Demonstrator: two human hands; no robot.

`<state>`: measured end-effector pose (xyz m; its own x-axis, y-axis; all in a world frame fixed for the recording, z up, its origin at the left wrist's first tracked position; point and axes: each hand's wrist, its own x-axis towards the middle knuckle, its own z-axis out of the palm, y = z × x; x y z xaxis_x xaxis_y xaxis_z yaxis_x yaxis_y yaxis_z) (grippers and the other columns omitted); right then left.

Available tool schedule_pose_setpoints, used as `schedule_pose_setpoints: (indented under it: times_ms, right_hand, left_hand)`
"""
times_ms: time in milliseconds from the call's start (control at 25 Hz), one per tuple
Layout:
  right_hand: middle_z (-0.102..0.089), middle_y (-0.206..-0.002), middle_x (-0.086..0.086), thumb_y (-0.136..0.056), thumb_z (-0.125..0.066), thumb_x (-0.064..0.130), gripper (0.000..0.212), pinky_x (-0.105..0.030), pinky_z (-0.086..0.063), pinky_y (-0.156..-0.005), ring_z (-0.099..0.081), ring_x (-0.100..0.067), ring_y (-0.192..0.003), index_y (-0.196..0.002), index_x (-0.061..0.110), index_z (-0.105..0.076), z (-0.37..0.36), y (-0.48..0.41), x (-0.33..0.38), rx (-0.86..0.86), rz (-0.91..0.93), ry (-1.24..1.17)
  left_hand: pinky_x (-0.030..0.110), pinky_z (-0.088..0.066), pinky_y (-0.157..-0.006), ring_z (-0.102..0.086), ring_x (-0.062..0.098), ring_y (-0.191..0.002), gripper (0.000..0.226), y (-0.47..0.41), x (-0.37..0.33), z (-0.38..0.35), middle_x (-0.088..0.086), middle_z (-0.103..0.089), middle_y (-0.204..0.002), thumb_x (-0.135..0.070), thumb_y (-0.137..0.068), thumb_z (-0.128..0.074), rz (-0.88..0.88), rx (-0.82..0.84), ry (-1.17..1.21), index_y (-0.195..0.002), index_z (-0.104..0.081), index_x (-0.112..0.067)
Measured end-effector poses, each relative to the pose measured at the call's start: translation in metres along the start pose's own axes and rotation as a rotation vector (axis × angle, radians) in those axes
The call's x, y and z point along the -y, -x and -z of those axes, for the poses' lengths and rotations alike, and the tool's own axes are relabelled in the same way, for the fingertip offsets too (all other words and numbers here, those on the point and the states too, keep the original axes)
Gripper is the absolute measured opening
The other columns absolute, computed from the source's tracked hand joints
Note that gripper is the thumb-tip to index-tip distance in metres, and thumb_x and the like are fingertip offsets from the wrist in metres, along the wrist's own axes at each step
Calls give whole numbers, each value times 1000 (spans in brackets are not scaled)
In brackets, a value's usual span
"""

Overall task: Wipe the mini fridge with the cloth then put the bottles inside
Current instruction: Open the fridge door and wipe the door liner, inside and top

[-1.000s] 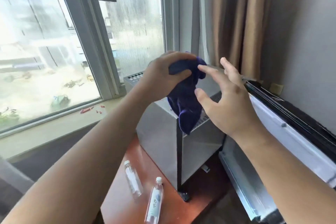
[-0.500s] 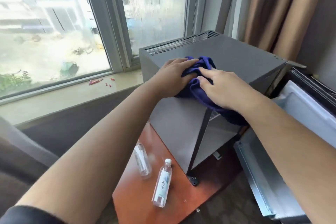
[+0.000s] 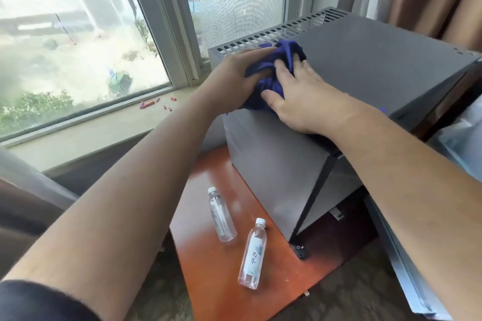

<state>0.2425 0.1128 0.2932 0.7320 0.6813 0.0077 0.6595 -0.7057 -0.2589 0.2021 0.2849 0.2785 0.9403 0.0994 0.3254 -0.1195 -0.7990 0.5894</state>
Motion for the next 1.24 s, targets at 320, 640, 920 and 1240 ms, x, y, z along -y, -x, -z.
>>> schedule_pose_setpoints:
  times_ms: [320,640,920,1240]
  right_hand:
    - [11,-169,-4,-103,-40,51,76,-40,-6,-124,5,-23,-156,-160,26,4,-25,-83,53,-93,-24,109]
    - [-5,-169,-3,-106,-41,26,64,-45,-18,-124,-7,-27,-156,-161,30,-8,-70,-116,104,-373,-73,542]
    - [-13,-168,-8,-107,-13,11,52,-44,-8,-124,-13,-24,-155,-158,14,-26,-158,-108,100,-537,-1,704]
    - [32,-157,-7,-100,-7,11,60,-43,21,-116,32,-23,-142,-158,8,9,-349,-86,40,-20,68,849]
  left_hand:
    - [21,-41,-112,-53,7,-130,46,-25,100,29,1,-55,-140,-20,-97,-62,-92,-176,224,-143,-57,-21]
    - [13,-37,-105,-49,3,-122,46,-28,174,12,9,-52,-130,-18,-92,-65,-89,-378,468,-135,-52,-11]
    - [43,-46,-107,-56,25,-122,52,-10,213,-69,12,-56,-128,1,-85,-64,-65,-560,626,-135,-51,-6]
    - [2,-34,-94,-40,-13,-111,40,99,298,-227,5,-49,-123,-7,-96,-60,384,-265,623,-134,-48,-13]
